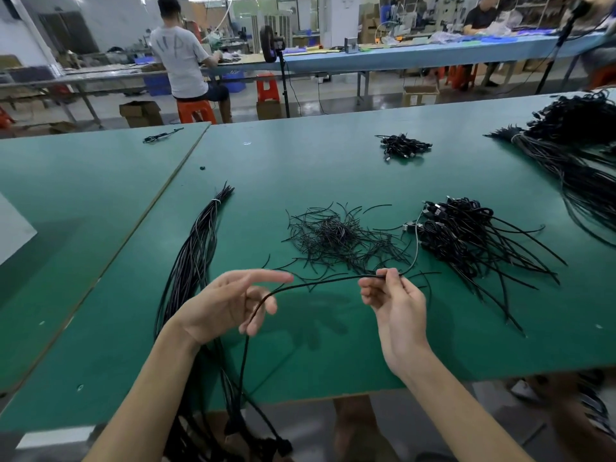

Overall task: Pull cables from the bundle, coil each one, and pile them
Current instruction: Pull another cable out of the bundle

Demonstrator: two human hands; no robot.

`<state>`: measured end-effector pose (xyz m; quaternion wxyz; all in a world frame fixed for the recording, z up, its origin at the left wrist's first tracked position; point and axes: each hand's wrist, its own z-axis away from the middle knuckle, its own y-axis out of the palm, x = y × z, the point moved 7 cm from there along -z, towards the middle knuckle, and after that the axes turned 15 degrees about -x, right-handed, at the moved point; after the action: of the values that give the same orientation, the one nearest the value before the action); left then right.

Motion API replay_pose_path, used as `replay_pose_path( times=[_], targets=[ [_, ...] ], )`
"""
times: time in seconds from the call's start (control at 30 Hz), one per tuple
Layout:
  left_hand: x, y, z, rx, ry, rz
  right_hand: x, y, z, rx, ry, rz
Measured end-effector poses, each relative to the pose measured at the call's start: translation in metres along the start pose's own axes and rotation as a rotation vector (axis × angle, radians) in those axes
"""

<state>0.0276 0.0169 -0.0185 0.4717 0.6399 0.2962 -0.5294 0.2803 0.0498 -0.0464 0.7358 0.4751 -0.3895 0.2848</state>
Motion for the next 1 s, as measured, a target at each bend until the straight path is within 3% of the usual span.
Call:
replay_pose_path(
  times=[0.23,0.33,0.57,0.67,0.8,1.0],
  targets=[
    [0.004,0.015,-0.003,0.052,0.054,0.062,-0.003,0.0,-0.002,0.012,0.017,-0.002],
    [0.008,0.014,-0.008,-0.039,0.024,0.056,-0.003,0.006,0.0,0.078,-0.033,0.079],
    [0.025,0.016,-0.018,-0.183,-0.043,-0.076,-0.023,0.043,0.035,0.642,-0.36,0.756],
    [0.014,0.004,-0.02,-0.354,0.021,0.11,-0.029,0.047,0.044,0.748,-0.468,0.948],
    [0.006,-0.02,-0.024,-0.642,0.109,0.384,-0.028,0.046,0.046,0.784,-0.468,1.006],
    [0.012,-0.009,-0.026,-0.523,0.098,0.36,-0.026,0.049,0.049,0.792,-0.525,1.043]
  ],
)
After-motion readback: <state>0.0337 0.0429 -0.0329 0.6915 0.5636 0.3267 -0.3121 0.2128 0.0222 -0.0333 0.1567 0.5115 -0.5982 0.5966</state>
